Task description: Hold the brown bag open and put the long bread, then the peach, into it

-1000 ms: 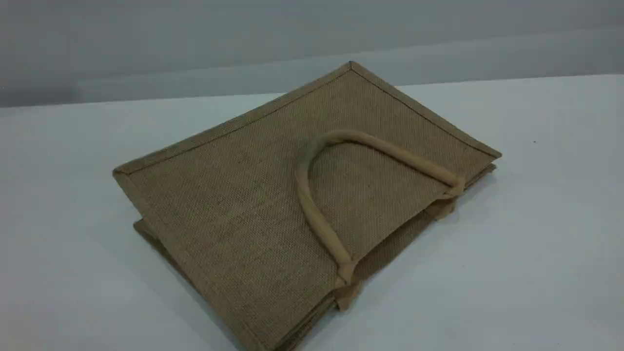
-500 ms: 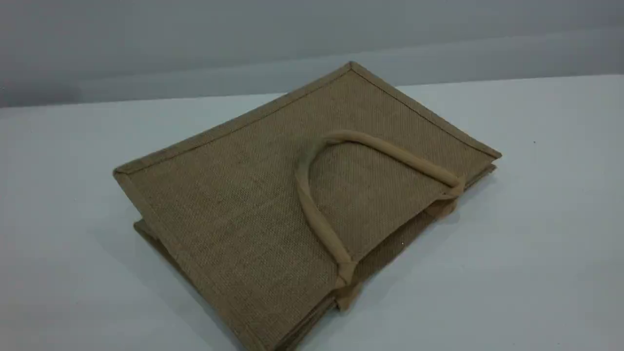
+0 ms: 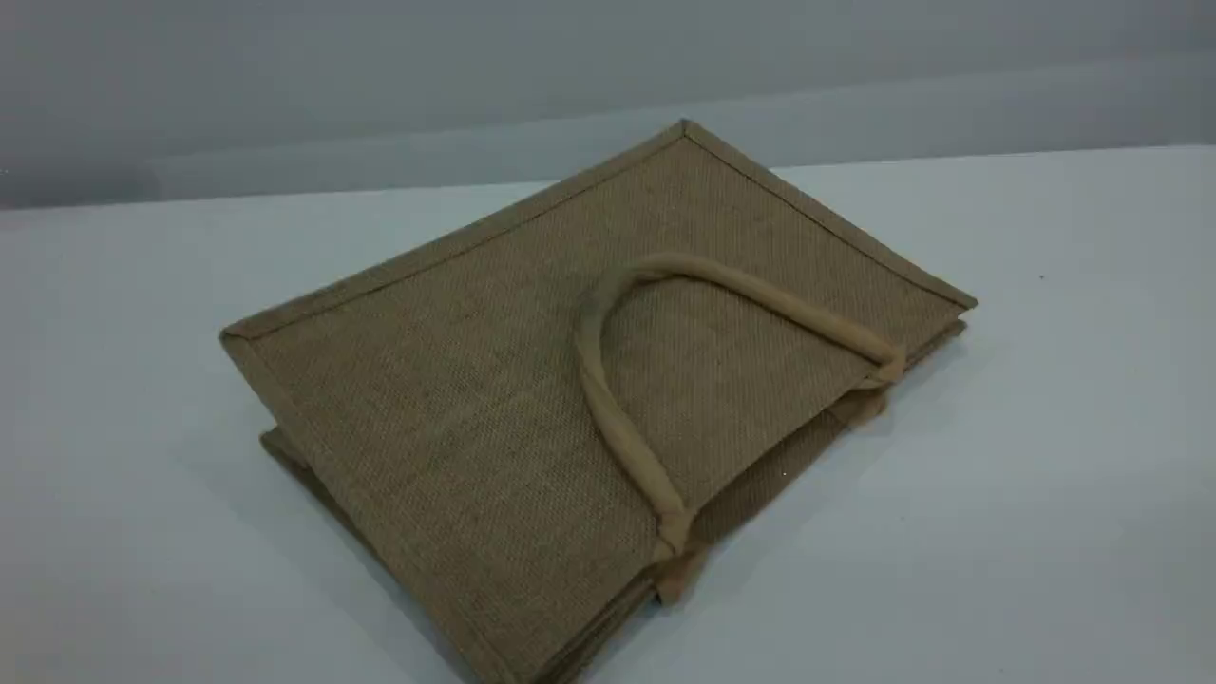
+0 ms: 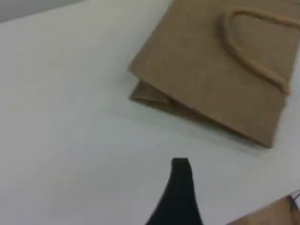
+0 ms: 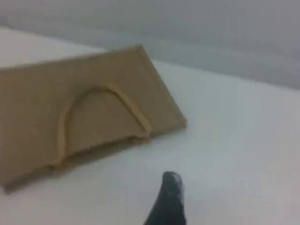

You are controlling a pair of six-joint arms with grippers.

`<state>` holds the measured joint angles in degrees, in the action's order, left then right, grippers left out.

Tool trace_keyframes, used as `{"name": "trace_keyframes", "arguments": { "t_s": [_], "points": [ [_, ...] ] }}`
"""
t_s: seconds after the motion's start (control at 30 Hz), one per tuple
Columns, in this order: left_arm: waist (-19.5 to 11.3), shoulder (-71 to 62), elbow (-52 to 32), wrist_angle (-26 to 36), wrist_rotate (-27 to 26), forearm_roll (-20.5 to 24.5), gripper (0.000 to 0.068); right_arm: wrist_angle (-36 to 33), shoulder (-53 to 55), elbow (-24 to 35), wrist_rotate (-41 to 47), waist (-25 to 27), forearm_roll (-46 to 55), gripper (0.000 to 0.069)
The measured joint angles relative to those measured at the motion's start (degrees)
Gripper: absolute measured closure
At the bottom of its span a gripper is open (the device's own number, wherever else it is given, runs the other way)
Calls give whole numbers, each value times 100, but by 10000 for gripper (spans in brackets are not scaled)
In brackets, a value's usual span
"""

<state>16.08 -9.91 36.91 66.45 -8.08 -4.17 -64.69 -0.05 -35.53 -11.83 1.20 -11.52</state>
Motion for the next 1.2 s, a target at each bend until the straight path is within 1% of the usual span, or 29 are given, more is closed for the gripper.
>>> {"name": "trace_keyframes", "arguments": {
  "t_s": [0.13, 0.3, 0.5, 0.77, 0.87, 1.2],
  "points": [
    [0, 0, -340, -280, -2, 16, 108, 158, 5, 434, 0, 0, 132, 106],
    [0, 0, -647, -506, 59, 16, 108, 285, 5, 636, 5, 0, 197, 106],
    [0, 6, -731, -540, 192, 37, 108, 343, 5, 642, 25, 0, 229, 106],
    [0, 33, -814, -458, 911, 612, 108, 319, 5, 637, 115, 0, 284, 106],
    [0, 33, -814, -460, 913, 606, 108, 319, 5, 637, 110, 0, 284, 112],
    [0, 33, -814, -460, 907, 592, 108, 319, 5, 637, 110, 0, 274, 171]
  ]
}}
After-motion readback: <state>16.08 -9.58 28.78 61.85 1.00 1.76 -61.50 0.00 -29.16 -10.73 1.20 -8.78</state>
